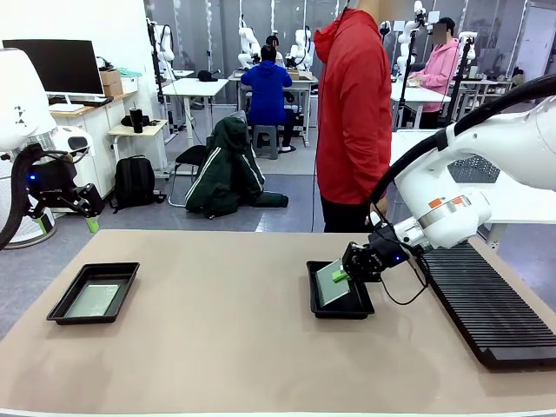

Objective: Inspect and transfer BCBs to ESD trays.
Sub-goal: Pick up the Blank PCB from the PCB Rack and place it in the right ESD tray.

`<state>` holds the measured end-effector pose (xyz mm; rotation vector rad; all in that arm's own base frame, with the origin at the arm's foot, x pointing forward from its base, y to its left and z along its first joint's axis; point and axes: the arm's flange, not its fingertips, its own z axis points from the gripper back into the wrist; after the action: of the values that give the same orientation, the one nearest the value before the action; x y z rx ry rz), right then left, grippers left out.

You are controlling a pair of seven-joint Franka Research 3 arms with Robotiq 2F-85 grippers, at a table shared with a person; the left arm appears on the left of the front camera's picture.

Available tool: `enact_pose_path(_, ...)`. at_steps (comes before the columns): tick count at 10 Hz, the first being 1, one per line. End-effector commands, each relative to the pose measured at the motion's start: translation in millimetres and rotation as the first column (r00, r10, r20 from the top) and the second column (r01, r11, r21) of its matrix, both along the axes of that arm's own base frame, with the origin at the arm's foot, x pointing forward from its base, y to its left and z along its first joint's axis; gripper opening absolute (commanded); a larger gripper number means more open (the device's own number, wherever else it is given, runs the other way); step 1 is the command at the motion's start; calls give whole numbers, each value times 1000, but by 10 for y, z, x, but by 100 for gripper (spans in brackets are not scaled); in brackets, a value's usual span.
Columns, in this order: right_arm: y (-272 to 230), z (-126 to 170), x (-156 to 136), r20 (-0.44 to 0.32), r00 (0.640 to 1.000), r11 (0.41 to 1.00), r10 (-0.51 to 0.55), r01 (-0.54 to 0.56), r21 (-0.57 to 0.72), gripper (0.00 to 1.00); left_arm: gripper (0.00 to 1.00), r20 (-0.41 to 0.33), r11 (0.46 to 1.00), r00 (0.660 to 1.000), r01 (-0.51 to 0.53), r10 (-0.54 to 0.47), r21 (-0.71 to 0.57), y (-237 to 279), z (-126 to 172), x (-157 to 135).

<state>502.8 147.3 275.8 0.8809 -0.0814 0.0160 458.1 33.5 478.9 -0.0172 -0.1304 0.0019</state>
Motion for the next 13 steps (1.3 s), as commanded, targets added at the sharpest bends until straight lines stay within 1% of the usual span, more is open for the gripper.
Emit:
enact_pose_path(1, 4, 33, -2, -2, 1000, 1000, 9, -9, 15, 2, 100, 8, 1000, 1000, -2, 2, -7, -1, -13, -6)
enact_pose_path(8, 0, 5, 4, 0, 1000, 1000, 3, -3, 3, 2, 100, 8, 1000, 1000, -2, 2, -7, -1, -13, -6)
enact_pose_path(9, 19, 55, -20, -32, 999, 1000, -1, 0, -22, 2, 100, 8, 1000, 1000, -2, 2, -7, -1, -13, -6)
enact_pose_path(11, 74, 133, -44, -75, 997, 998, -21, 16, -64, 16, 100, 8, 1000, 1000, -2, 2, -7, -1, -13, -6)
enact_pose_path(12, 102, 161, -48, -88, 995, 994, -38, 29, -102, 24, 100, 8, 1000, 1000, -2, 2, -7, -1, -13, -6)
enact_pose_path(13, 103, 189, -50, -94, 994, 993, -48, 37, -114, 33, 100, 8, 1000, 1000, -2, 2, -7, -1, -13, -6)
